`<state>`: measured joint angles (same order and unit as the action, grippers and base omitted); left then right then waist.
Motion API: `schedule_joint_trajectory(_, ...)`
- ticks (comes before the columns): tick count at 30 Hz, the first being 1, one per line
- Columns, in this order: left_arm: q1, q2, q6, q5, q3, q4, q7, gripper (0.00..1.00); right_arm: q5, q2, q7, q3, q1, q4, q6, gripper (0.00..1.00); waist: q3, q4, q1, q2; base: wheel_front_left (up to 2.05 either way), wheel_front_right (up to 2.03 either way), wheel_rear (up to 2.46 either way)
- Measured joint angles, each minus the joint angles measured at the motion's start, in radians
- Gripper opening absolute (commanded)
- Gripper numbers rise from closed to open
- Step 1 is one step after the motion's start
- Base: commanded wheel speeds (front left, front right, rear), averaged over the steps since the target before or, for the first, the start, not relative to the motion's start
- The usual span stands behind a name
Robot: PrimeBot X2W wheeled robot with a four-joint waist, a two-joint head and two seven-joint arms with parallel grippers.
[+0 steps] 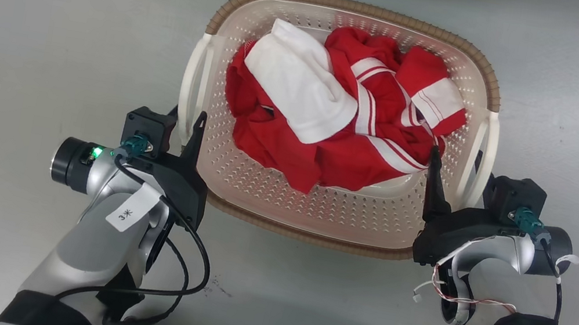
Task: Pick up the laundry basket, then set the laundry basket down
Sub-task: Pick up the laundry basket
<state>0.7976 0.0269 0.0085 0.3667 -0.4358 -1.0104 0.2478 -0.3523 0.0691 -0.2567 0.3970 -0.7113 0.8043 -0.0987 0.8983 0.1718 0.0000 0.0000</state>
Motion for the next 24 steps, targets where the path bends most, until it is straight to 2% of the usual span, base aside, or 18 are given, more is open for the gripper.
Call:
schedule_joint_trajectory(3, 0.004, 0.003, 0.0, 0.011, -0.02, -0.01, -0.007, 0.3, -0.023, 0.0, 0.0, 0.008, -0.002, 0.017, -0.008, 1.0, -0.001, 0.0, 0.0, 0.0, 0.0, 0.0, 0.0)
schedule_joint_trajectory(4, 0.01, 0.003, -0.001, 0.016, -0.034, -0.014, -0.011, 0.2, -0.031, 0.001, 0.0, 0.013, -0.013, 0.028, -0.011, 0.98, -0.002, 0.0, 0.0, 0.0, 0.0, 0.0, 0.0)
schedule_joint_trajectory(5, 0.016, 0.003, -0.001, 0.021, -0.04, -0.015, -0.017, 0.04, -0.037, 0.002, 0.0, 0.015, -0.019, 0.033, -0.016, 0.9, -0.002, 0.0, 0.0, 0.0, 0.0, 0.0, 0.0)
schedule_joint_trajectory(6, 0.02, 0.003, -0.001, 0.022, -0.05, -0.017, -0.019, 0.0, -0.041, 0.003, 0.0, 0.017, -0.023, 0.038, -0.017, 0.8, -0.003, 0.0, 0.0, 0.0, 0.0, 0.0, 0.0)
schedule_joint_trajectory(7, 0.021, 0.004, -0.003, 0.027, -0.057, -0.018, -0.023, 0.0, -0.046, 0.005, 0.0, 0.019, -0.024, 0.043, -0.017, 0.52, -0.003, 0.0, 0.0, 0.0, 0.0, 0.0, 0.0)
schedule_joint_trajectory(8, 0.022, 0.005, -0.008, 0.034, -0.062, -0.019, -0.026, 0.0, -0.05, 0.009, 0.0, 0.021, -0.025, 0.048, -0.022, 0.42, -0.003, 0.0, -0.0001, 0.0, 0.0, 0.0, 0.0)
schedule_joint_trajectory(9, 0.023, 0.007, -0.008, 0.044, -0.068, -0.02, -0.026, 0.0, -0.054, 0.013, 0.0, 0.023, -0.028, 0.053, -0.026, 0.23, -0.004, 0.0, -0.0002, 0.0, 0.0, 0.0, 0.0)
schedule_joint_trajectory(10, 0.024, 0.008, -0.008, 0.051, -0.074, -0.021, -0.027, 0.0, -0.056, 0.016, 0.0, 0.026, -0.033, 0.06, -0.028, 0.0, -0.004, 0.0, -0.0002, 0.0, 0.0, 0.0, 0.0)
schedule_joint_trajectory(12, 0.024, 0.008, -0.008, 0.064, -0.092, -0.021, -0.031, 0.0, -0.079, 0.016, 0.0, 0.029, -0.044, 0.067, -0.037, 0.0, -0.006, -0.001, -0.0002, -0.0001, 0.0, 0.0, 0.0)
schedule_joint_trajectory(24, 0.025, 0.014, 0.009, 0.122, -0.161, -0.025, -0.044, 0.0, -0.138, 0.018, 0.0, 0.068, -0.056, 0.109, -0.042, 0.0, -0.04, -0.004, -0.0001, 0.0, 0.0, 0.0, 0.0)
